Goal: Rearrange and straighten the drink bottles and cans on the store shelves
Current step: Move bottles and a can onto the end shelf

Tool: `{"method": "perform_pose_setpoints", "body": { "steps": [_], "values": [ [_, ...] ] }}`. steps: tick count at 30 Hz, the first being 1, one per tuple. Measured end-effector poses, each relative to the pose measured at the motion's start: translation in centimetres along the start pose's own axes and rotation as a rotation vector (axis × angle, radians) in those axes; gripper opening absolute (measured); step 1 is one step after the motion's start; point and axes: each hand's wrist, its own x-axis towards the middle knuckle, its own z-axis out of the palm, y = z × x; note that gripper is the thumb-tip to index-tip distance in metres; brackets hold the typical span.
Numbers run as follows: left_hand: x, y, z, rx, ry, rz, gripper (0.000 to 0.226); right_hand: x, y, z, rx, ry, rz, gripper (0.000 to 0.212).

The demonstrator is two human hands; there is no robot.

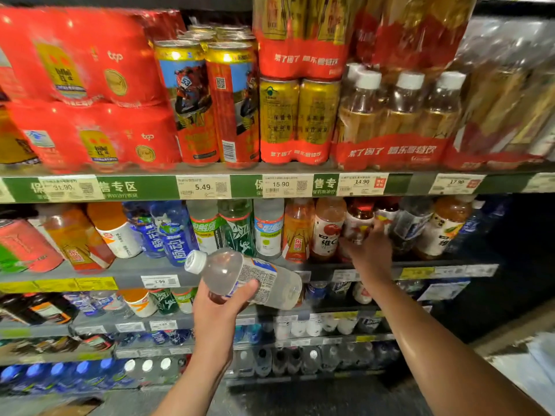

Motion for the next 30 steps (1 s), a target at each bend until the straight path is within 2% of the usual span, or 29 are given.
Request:
{"method": "perform_pose_setpoints", "body": {
  "steps": [2, 7, 9, 11, 13, 15, 17, 21, 26, 28, 30],
  "values": [
    [0.3, 0.3, 0.0, 0.0, -0.007, -0.013, 0.072, 0.1, 0.1, 0.1, -0.049, 0.005, 0.003, 0.075],
    [0.9, 0.5, 0.4, 0.057, -0.053, -0.026, 0.066, -0.1, 0.1, -0.7, -0.195, -0.07, 0.075, 0.08],
    [0.9, 0.6, 0.8, 0.098, -0.097, -0.007, 0.058, -1.4, -0.5, -1.5, -0.181, -0.038, 0.025, 0.064],
    [1.3, 0.4, 1.7, 0.123, -0.101, 0.009, 0.044, -4.1, -2.2, -2.5, 0.0, -0.018, -0.033, 0.042],
    [1.7, 0.0, 3.0, 0.157, -0.098, 0.017, 0.043, -7.6, -4.2, -3.3, 0.122, -0.156, -0.122, 0.041],
    [1.9, -0.6, 4.6, 0.188, -0.126, 0.034, 0.05, -10.6, -5.1, -3.5, 0.119, -0.353, -0.231, 0.059],
    [1.6, -1.2, 6.4, 0.174, -0.147, 0.012, 0.054, -12.1, -4.9, -3.2, 0.104, -0.4, -0.29, 0.071],
    [0.1, -1.7, 10.3, 0.247, -0.189, 0.034, 0.058, -11.7, -3.6, -4.2, 0.106, -0.276, -0.179, 0.076],
    [-1.4, -2.7, 15.1, 0.358, -0.283, 0.034, 0.058, -9.5, -0.2, -7.9, 0.154, -0.292, -0.072, 0.062],
    [-1.3, -3.5, 16.2, 0.358, -0.325, 0.021, 0.047, -8.6, 1.6, -9.3, 0.192, -0.302, -0.045, 0.055],
    [-0.2, -4.2, 16.2, 0.35, -0.245, 0.051, 0.033, -7.7, 3.5, -10.7, 0.209, -0.295, 0.002, 0.051]
  ]
}}
